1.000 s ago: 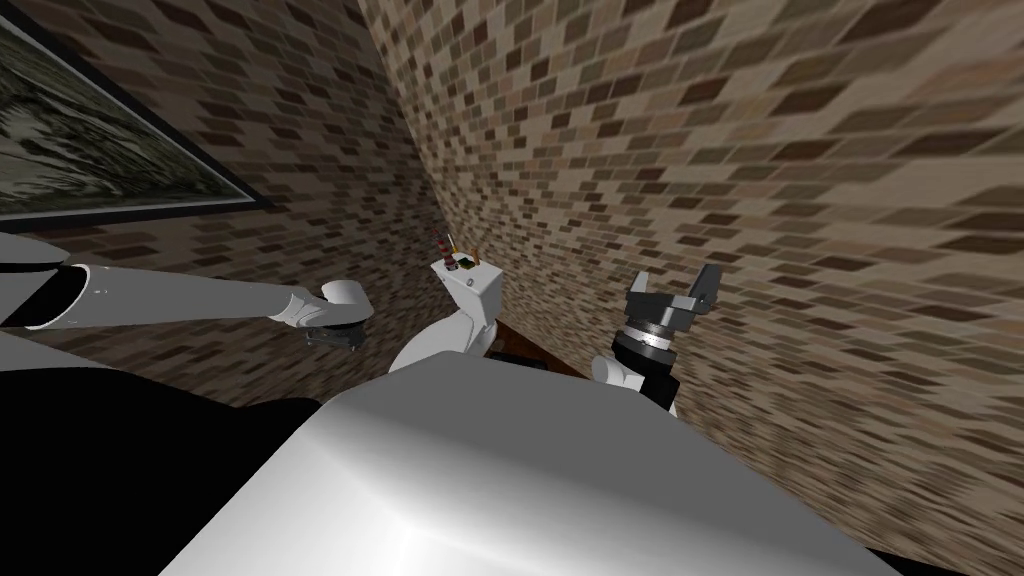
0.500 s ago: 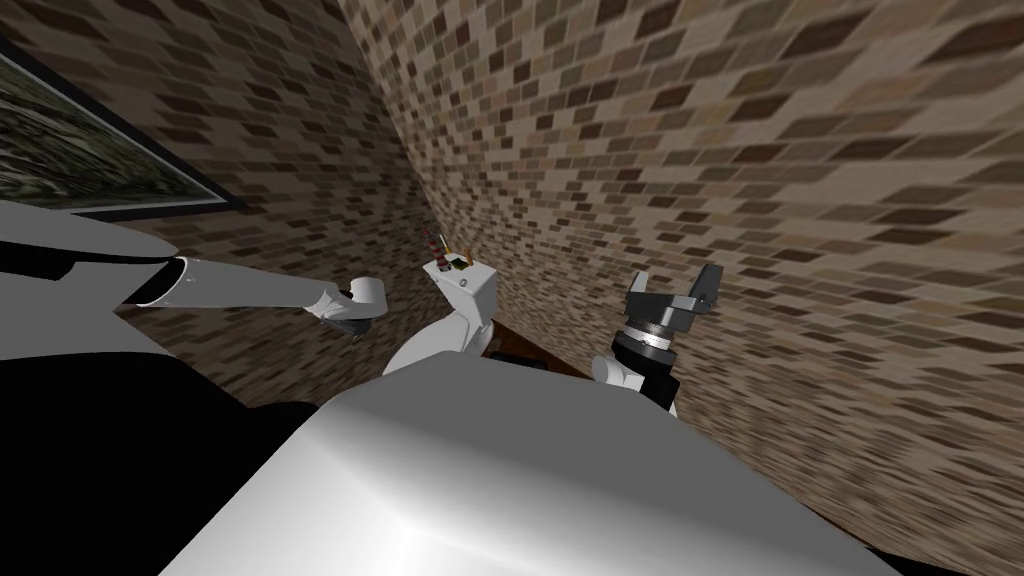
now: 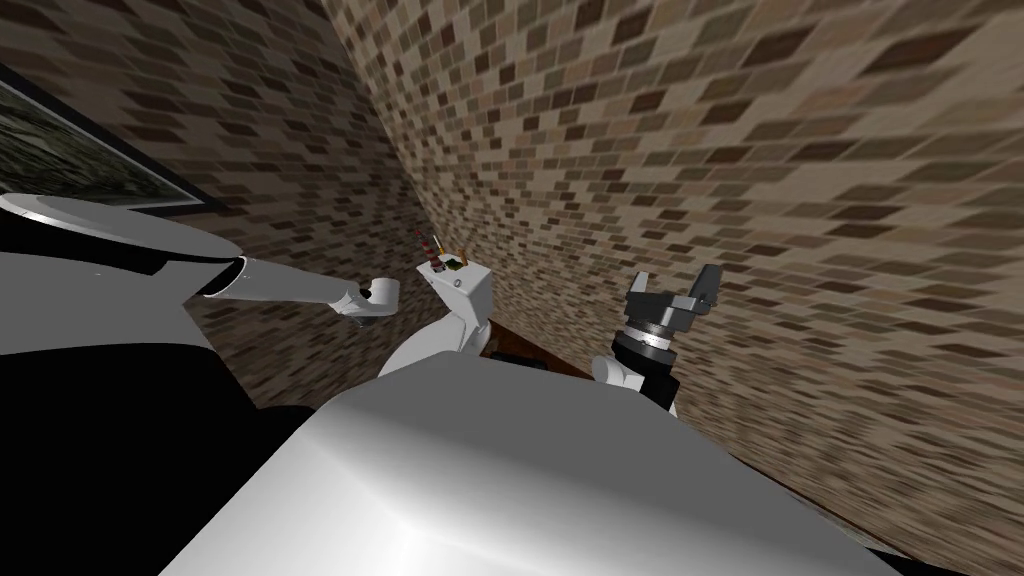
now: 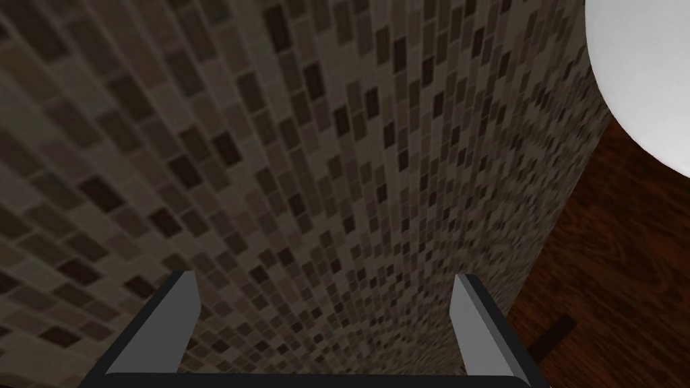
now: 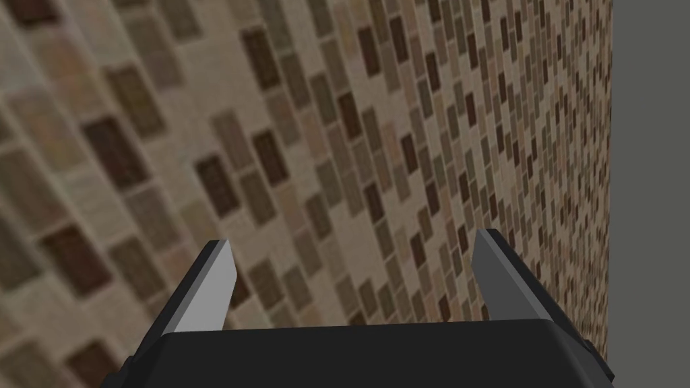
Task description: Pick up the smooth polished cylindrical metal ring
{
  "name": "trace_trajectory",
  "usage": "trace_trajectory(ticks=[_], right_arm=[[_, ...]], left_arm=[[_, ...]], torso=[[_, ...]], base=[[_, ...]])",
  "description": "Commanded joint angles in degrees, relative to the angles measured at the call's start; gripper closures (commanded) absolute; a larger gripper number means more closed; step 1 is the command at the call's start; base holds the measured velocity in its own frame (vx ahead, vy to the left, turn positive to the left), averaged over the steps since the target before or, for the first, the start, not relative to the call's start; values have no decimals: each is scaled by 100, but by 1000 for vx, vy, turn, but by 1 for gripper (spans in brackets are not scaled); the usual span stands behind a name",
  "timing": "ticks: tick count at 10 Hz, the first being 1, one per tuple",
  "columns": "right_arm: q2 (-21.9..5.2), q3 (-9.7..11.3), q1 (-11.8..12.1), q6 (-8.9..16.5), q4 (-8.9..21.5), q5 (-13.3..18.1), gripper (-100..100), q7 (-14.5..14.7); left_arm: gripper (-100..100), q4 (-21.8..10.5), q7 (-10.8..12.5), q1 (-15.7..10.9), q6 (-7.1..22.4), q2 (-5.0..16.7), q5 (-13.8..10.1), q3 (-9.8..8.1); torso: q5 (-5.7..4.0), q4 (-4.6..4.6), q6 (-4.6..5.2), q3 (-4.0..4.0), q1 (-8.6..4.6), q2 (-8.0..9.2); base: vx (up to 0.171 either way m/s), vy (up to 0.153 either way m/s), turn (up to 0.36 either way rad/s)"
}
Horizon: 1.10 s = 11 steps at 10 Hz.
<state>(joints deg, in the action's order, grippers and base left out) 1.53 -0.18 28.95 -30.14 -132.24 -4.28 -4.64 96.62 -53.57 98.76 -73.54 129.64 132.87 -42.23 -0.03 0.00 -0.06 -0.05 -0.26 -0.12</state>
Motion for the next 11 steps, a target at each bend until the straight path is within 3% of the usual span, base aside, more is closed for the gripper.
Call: trace_trajectory(ticks=[1,3,4,9,10,11], right_arm=[[0,0,0,0,0,0,0,0],[0,0,0,0,0,0,0,0],[0,0,1,0,0,0,0,0],[0,0,1,0,0,0,0,0],[0,0,0,0,0,0,0,0],[0,0,1,0,0,0,0,0]], left_arm=[[-100,-34,-53,85,-101,286,286,-61],[-100,-115,-181,231,-251,614,656,-165],[-100,-115,-181,231,-251,639,713,-165],[-100,-311,-514,589,-643,1482,1595,-431],[-100,-311,-514,589,-643,1521,1755,-431],[-100,-361,-605,683,-752,1759,1927,-504]], torso=[[0,0,0,0,0,0],[-2,0,-1,0,-9,0],[-3,0,-3,0,-11,-1],[-4,1,-5,1,-10,0],[-4,1,-2,1,-13,3],[-4,2,-6,3,-7,4]], base=[[-3,-44,-63],[-7,-71,-74],[-2,-35,3],[-7,-64,-70],[-9,-59,-40],[-12,-74,-54]])
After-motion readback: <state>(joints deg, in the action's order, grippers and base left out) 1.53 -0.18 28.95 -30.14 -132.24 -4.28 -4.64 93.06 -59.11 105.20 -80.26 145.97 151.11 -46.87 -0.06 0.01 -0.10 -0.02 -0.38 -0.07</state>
